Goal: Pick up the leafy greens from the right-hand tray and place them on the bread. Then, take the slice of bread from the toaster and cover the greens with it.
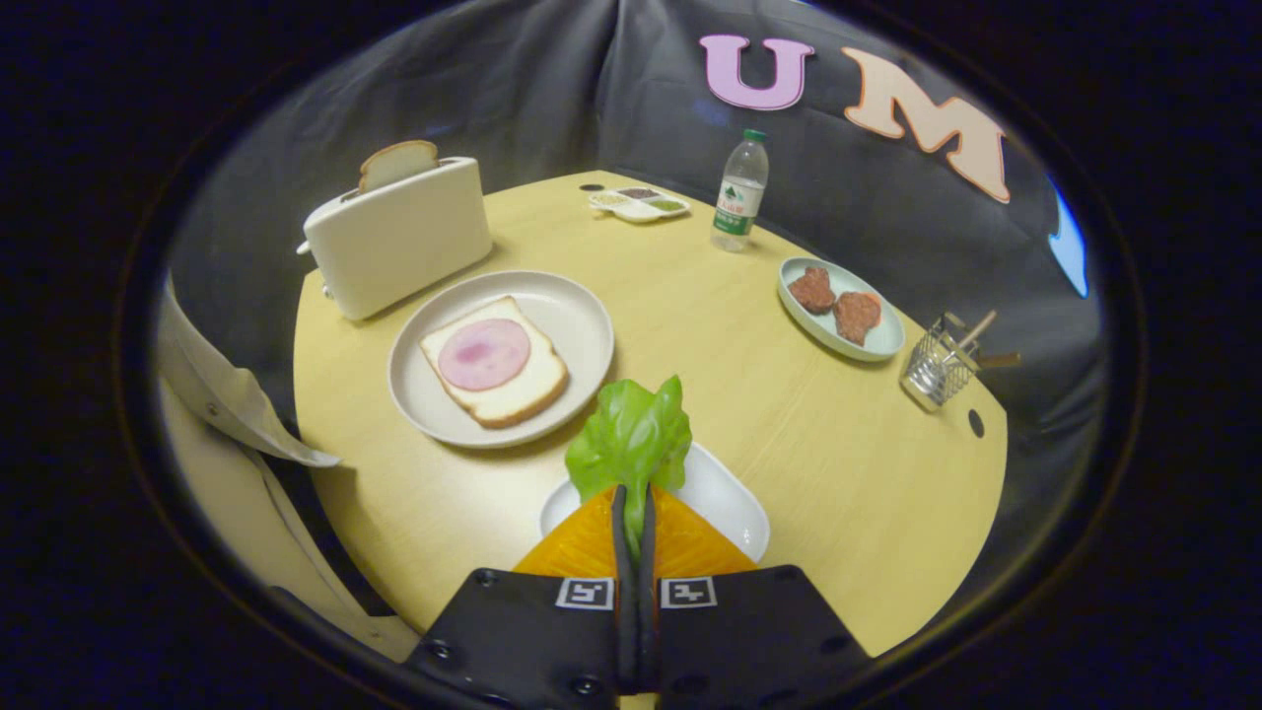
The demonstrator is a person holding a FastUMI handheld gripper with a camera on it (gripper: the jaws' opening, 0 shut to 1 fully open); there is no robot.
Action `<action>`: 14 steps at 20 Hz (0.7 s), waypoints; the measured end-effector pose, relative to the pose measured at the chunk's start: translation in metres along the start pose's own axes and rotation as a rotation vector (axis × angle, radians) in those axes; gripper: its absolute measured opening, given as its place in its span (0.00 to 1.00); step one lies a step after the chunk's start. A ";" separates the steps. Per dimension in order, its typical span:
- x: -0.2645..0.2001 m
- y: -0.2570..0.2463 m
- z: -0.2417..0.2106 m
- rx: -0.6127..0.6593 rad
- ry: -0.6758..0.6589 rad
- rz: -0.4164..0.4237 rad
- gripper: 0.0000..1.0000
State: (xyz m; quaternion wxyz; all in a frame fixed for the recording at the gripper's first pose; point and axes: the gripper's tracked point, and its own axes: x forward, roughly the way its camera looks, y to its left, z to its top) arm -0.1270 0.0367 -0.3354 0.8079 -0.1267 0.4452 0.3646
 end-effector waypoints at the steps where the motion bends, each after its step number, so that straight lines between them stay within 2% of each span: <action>1: -0.001 0.005 0.007 -0.005 -0.010 0.002 0.04; 14: 0.029 0.080 0.075 -0.065 -0.061 0.107 0.04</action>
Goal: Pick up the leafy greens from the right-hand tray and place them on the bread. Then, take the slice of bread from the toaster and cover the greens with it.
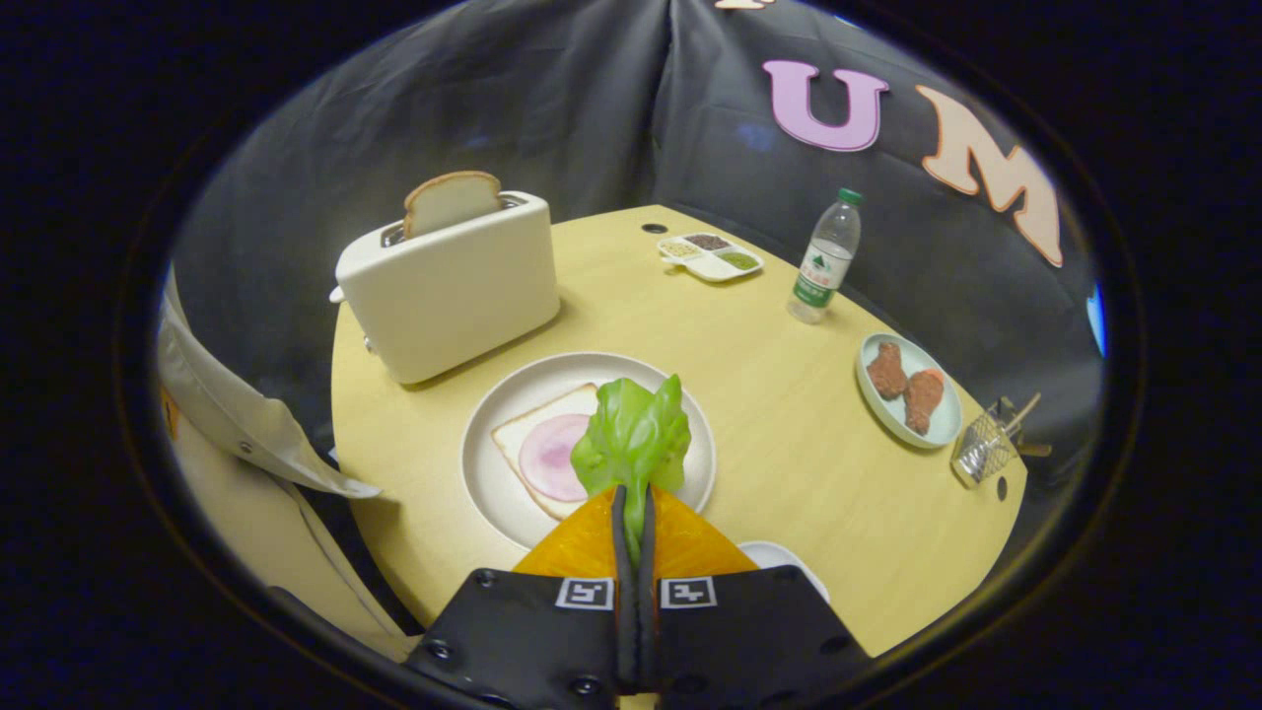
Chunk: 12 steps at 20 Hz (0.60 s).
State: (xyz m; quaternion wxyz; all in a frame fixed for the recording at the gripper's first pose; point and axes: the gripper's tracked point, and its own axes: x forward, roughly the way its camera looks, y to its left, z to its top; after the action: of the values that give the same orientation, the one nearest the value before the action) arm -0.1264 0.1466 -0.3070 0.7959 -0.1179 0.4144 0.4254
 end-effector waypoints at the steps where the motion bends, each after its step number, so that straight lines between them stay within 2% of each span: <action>1: 0.004 0.005 0.002 -0.004 0.001 0.010 0.04; 12: 0.040 0.045 0.016 -0.030 0.040 0.101 0.04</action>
State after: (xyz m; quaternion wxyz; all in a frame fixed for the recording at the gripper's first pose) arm -0.1404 0.2064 -0.3201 0.7632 -0.1171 0.4291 0.4687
